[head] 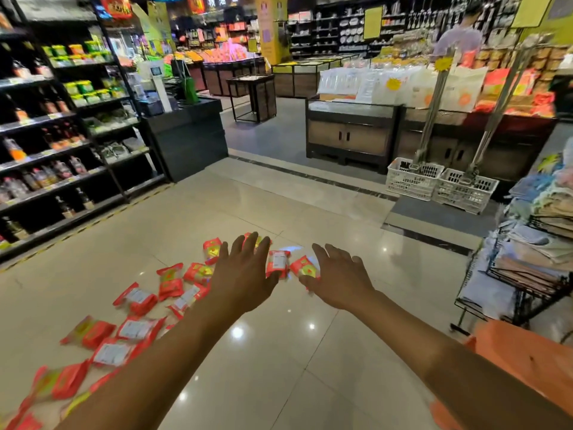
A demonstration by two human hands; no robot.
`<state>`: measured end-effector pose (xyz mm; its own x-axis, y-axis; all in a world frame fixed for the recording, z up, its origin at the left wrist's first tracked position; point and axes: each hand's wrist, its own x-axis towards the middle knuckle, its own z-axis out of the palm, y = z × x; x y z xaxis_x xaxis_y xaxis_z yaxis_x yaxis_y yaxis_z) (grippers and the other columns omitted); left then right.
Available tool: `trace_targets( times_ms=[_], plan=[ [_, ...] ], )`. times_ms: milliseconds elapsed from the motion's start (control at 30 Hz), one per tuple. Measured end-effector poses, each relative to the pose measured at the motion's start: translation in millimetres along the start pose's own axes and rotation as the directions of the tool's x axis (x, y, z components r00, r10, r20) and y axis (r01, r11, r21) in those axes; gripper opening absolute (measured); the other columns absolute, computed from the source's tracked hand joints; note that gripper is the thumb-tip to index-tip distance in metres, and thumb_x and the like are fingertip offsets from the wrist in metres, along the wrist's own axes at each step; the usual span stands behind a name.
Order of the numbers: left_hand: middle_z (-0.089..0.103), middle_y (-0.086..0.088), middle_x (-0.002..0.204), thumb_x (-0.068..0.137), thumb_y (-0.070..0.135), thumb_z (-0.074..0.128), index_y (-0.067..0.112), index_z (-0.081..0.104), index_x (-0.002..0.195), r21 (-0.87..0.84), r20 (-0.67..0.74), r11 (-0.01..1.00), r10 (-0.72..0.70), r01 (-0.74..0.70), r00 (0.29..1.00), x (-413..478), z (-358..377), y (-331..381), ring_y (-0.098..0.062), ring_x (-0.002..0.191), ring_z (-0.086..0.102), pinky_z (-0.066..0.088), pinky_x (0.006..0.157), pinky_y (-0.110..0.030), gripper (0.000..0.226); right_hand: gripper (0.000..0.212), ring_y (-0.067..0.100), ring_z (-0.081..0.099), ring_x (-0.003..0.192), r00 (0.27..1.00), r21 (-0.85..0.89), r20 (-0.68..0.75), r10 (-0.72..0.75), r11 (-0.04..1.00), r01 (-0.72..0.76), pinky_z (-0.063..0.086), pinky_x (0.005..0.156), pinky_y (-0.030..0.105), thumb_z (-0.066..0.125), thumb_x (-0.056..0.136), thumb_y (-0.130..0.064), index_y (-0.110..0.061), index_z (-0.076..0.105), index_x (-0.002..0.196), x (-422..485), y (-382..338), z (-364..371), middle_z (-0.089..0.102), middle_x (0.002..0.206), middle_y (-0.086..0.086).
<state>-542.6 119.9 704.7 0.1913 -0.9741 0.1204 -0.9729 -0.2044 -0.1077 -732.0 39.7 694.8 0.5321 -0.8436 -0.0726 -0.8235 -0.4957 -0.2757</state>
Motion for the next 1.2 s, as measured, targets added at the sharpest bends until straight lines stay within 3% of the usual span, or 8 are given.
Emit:
trace_targets(
  times_ms=[567, 1200],
  plan=[
    [0.02, -0.007, 0.168, 0.098, 0.059, 0.046, 0.021, 0.021, 0.159, -0.12, 0.09, 0.993, -0.013, 0.024, 0.996, 253, 92, -114, -0.033, 0.153, 0.021, 0.017, 0.122, -0.052, 0.076, 0.08, 0.028, 0.018, 0.153, 0.992, -0.144, 0.101, 0.074, 0.988, -0.059, 0.017, 0.122, 0.049, 0.039, 0.098, -0.064, -0.023, 0.011, 0.161, 277, -6, 8, 0.015, 0.168, 0.009],
    [0.019, -0.009, 0.168, 0.1, 0.06, 0.041, 0.019, 0.019, 0.159, -0.057, 0.186, 0.998, -0.008, 0.019, 0.982, 525, 165, -199, -0.032, 0.153, 0.022, 0.019, 0.122, -0.052, 0.075, 0.08, 0.027, 0.019, 0.153, 0.984, -0.072, 0.155, 0.089, 0.994, -0.078, 0.018, 0.122, 0.048, 0.041, 0.098, -0.064, -0.024, 0.01, 0.161, 582, 21, 26, 0.016, 0.168, 0.007]
  ],
)
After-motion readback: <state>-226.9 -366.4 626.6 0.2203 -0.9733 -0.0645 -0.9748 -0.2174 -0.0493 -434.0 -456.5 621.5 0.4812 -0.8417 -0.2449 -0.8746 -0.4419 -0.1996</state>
